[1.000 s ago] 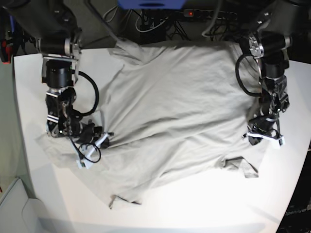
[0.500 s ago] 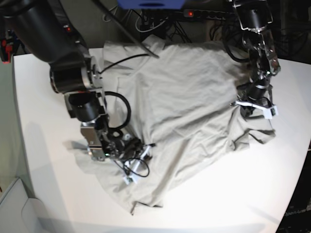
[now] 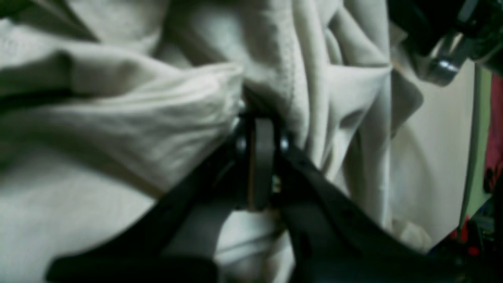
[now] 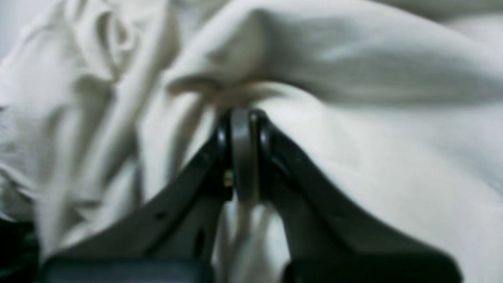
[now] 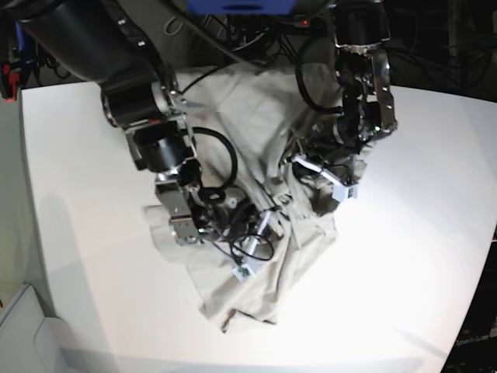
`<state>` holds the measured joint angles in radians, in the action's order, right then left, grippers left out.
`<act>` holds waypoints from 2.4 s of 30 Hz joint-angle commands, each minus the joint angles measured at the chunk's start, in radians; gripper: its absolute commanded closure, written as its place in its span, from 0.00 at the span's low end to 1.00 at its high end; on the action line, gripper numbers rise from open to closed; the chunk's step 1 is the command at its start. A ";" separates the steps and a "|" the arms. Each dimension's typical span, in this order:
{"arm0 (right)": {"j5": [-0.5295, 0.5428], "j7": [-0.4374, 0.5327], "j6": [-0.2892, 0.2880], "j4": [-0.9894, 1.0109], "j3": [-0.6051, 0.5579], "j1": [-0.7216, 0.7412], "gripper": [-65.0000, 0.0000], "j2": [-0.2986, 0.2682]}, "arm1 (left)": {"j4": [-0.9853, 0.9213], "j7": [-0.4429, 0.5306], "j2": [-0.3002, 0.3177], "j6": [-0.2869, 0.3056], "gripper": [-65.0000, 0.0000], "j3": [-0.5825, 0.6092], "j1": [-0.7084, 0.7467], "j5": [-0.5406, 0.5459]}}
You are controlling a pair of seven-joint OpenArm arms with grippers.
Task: Layout the t-shirt on the table in an organized manner, then fold the t-shirt properly
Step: 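Grasp the shirt edges with both grippers and bring them together, then lift the gathered shirt with both grippers and pull it toward the arms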
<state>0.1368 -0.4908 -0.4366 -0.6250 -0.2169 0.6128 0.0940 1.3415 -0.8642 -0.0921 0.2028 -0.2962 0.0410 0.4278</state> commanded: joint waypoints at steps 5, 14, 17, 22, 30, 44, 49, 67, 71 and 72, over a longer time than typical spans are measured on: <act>0.008 -0.022 -0.023 -0.227 -0.002 -0.040 0.97 -0.030 | 0.016 -0.115 0.041 -0.061 0.94 -0.024 0.050 -0.123; 0.007 -0.157 -0.100 -0.559 0.003 -0.178 0.97 -0.050 | 0.195 -0.165 0.028 -0.061 0.94 -0.047 0.081 -0.114; 0.008 -0.164 -0.098 -0.686 0.003 -0.261 0.97 -0.056 | 0.258 -0.177 0.004 -0.061 0.94 -0.048 0.079 -0.114; 0.005 -0.187 -0.095 -0.846 0.004 -0.382 0.96 -0.060 | 0.350 -0.177 -0.002 -0.061 0.94 -0.044 0.064 -0.114; 0.008 -0.335 -0.095 -1.057 0.034 -0.588 0.80 -0.053 | 0.418 -0.218 0.004 -0.059 0.94 -0.053 0.029 -0.114; 0.008 -0.363 -0.095 -1.140 0.026 -0.824 0.54 0.026 | 0.448 -0.218 -0.002 -0.059 0.94 -0.139 -0.186 -0.113; 0.004 -0.357 -0.095 -1.014 0.027 -0.813 0.48 0.013 | 0.442 -0.218 -0.002 -0.059 0.94 -0.137 -0.195 -0.113; 0.002 -0.239 -0.094 -0.685 0.023 -0.779 0.48 -0.026 | 0.439 -0.218 0.007 -0.059 0.94 -0.137 -0.192 -0.022; 0.002 -0.222 -0.092 -0.643 0.024 -0.762 0.48 -0.060 | 0.439 -0.208 0.007 -0.059 0.94 -0.133 -0.195 -0.022; 0.002 -0.220 -0.078 -0.646 0.024 -0.762 0.48 -0.070 | 0.438 -0.208 0.007 -0.059 0.94 -0.130 -0.197 -0.025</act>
<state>0.3149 -0.5209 -0.6205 -1.3041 -0.2008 -0.1226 0.0551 1.7672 -1.0920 -0.0860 0.1417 -0.4297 -0.1314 0.3862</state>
